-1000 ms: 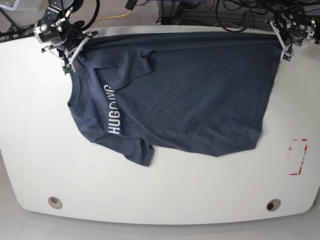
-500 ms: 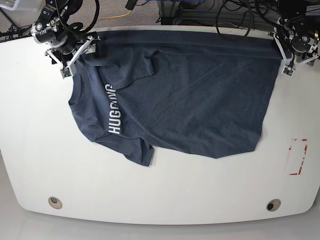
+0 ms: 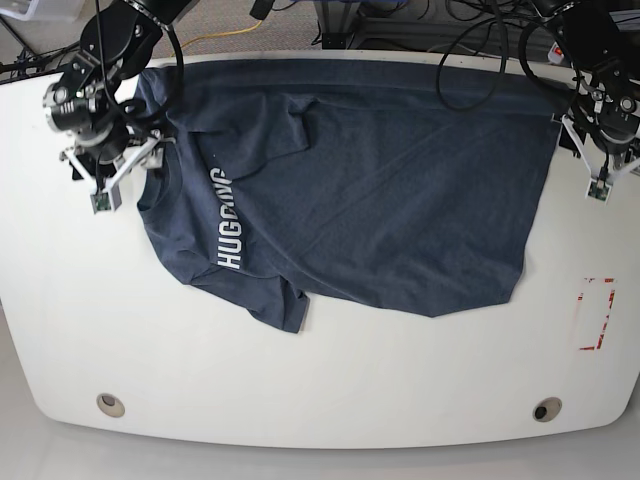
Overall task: Fold the T-shirt properly
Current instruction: 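Release the shirt and move the right gripper to the shirt's sleeve, then grasp the sleeve edge of the navy shirt with the right gripper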
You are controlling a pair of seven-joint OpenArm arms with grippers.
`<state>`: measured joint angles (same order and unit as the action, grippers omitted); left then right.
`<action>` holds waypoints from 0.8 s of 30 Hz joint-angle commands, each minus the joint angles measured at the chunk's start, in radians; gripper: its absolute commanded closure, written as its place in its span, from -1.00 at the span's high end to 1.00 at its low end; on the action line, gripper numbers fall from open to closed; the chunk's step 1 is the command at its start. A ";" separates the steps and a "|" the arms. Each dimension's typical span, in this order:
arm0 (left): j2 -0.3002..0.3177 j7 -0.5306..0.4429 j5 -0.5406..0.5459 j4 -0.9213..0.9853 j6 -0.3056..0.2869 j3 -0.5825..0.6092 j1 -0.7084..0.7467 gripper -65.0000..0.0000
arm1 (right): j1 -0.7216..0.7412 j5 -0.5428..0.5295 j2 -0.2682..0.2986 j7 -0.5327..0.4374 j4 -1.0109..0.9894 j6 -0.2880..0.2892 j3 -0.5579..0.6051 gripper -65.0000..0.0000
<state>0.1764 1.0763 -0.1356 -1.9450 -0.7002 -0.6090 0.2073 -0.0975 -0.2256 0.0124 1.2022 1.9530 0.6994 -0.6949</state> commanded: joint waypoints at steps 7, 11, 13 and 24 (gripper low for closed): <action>0.015 -0.011 -0.008 -0.018 0.002 -0.024 -0.115 0.32 | 0.290 0.136 0.083 -0.020 -0.290 -0.001 0.025 0.40; 0.015 -0.011 -0.009 -0.018 0.002 -0.022 -0.125 0.32 | 0.397 0.142 0.133 -0.066 -0.458 -0.001 0.030 0.40; 0.015 -0.011 -0.009 -0.018 0.002 -0.022 -0.124 0.32 | 0.448 0.144 0.163 -0.101 -0.553 -0.001 0.039 0.40; 0.015 -0.011 -0.009 -0.017 0.002 -0.025 -0.118 0.32 | 0.591 0.131 0.261 -0.289 -1.002 -0.001 0.070 0.40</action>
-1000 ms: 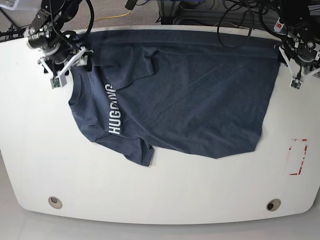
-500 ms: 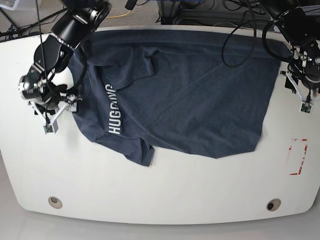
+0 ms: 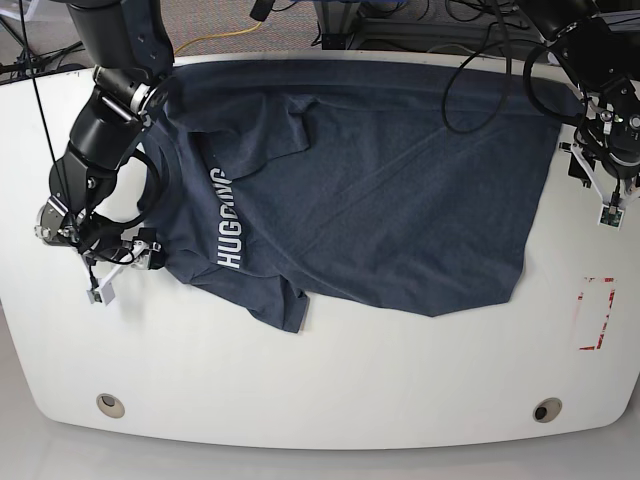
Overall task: Fold the T-shirt properly
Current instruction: 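Grasp the sleeve edge of the navy shirt with the right gripper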
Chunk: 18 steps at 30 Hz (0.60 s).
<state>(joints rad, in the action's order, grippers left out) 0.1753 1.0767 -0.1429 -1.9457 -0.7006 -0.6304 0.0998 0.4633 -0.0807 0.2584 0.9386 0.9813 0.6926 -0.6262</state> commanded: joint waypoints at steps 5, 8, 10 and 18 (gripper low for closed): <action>0.016 -0.011 -0.002 -0.016 0.002 -0.004 -0.010 0.32 | 0.018 -0.023 -0.023 -0.028 -0.032 0.006 -0.001 0.40; 0.017 -0.011 -0.002 -0.016 0.002 -0.004 -0.010 0.32 | -0.011 -0.057 -0.038 -0.025 -0.031 0.006 0.001 0.39; 0.017 -0.011 -0.002 -0.016 0.002 -0.004 -0.010 0.32 | -0.024 -0.087 -0.041 -0.010 -0.005 0.006 0.001 0.39; 0.017 -0.011 -0.002 -0.016 0.002 0.002 -0.016 0.32 | -0.050 -0.101 -0.080 0.009 0.054 0.006 0.002 0.04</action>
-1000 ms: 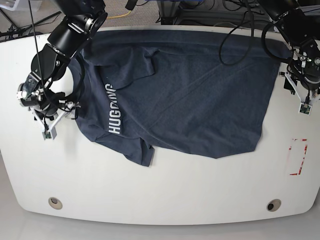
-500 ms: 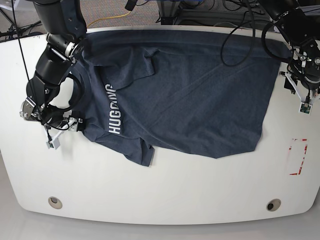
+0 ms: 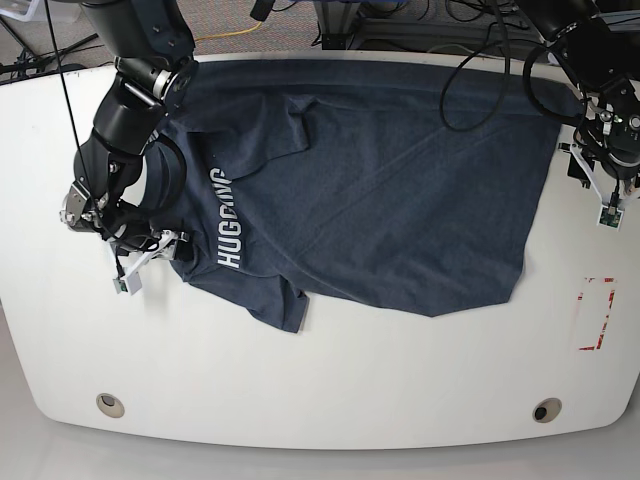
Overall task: Fold the T-shirt properly
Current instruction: 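Grasp the sleeve edge of the navy shirt with the right gripper, then move the left gripper down and grasp the shirt's hem side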
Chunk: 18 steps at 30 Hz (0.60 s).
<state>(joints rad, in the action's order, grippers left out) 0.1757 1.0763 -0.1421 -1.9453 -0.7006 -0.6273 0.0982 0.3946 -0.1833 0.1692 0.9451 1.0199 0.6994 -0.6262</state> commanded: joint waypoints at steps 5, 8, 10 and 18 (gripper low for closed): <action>0.017 -0.009 0.000 -0.015 0.002 0.004 -0.035 0.32 | 0.019 0.000 0.011 -0.002 0.014 -0.001 0.002 -0.60; 0.015 -0.006 -0.004 -0.004 0.002 0.033 -0.062 0.32 | 0.017 0.000 0.013 0.002 0.018 -0.001 0.002 -0.95; 0.015 -0.006 -0.004 0.008 0.002 0.039 -0.071 0.32 | 0.017 0.000 0.014 0.002 0.020 -0.001 0.002 -1.00; 0.015 -0.006 0.002 0.174 0.002 0.039 -0.194 0.33 | 0.016 0.000 0.037 0.002 0.020 -0.001 0.002 -1.00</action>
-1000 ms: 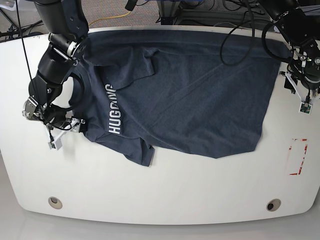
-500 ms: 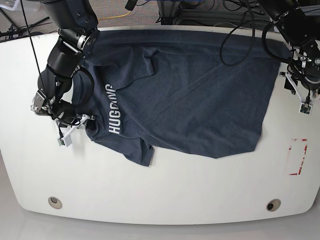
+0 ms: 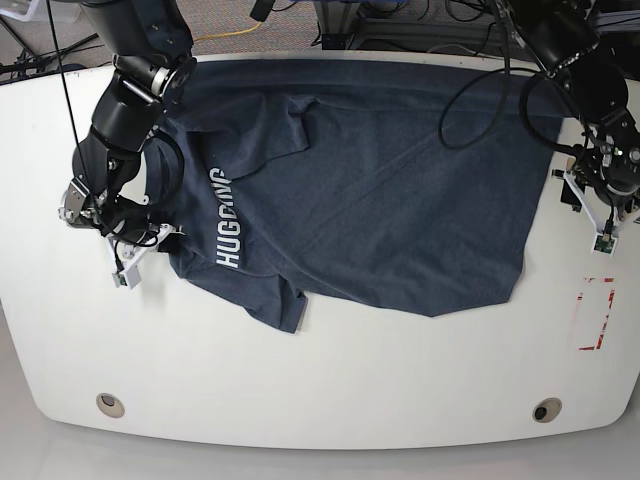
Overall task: Fold the T-shirt properly
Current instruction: 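Move the left gripper down and grasp the shirt's hem side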
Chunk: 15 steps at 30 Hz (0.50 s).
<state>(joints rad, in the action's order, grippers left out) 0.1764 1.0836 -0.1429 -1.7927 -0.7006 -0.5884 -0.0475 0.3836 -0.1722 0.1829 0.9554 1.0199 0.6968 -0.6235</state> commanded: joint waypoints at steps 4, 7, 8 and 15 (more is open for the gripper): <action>0.015 -0.015 0.002 0.113 0.002 0.000 -0.128 0.33 | 0.027 -0.011 0.023 -0.008 0.020 0.001 0.000 -1.00; 0.013 -0.015 0.004 0.187 0.002 0.002 -0.186 0.34 | 0.027 -0.011 0.023 -0.008 0.020 0.001 0.000 -1.00; 0.012 -0.015 0.004 0.215 0.002 0.003 -0.206 0.35 | 0.027 -0.011 0.023 -0.008 0.020 0.001 0.000 -1.00; -0.013 -0.018 0.007 0.385 0.002 0.017 -0.299 0.79 | 0.027 -0.011 0.020 -0.008 0.020 0.001 0.000 -1.00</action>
<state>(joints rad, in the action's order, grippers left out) 0.1501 1.0794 -0.1375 -1.4185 -0.7002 -0.5705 -0.3092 0.3832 -0.1688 0.1909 0.9623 1.0203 0.6960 -0.6243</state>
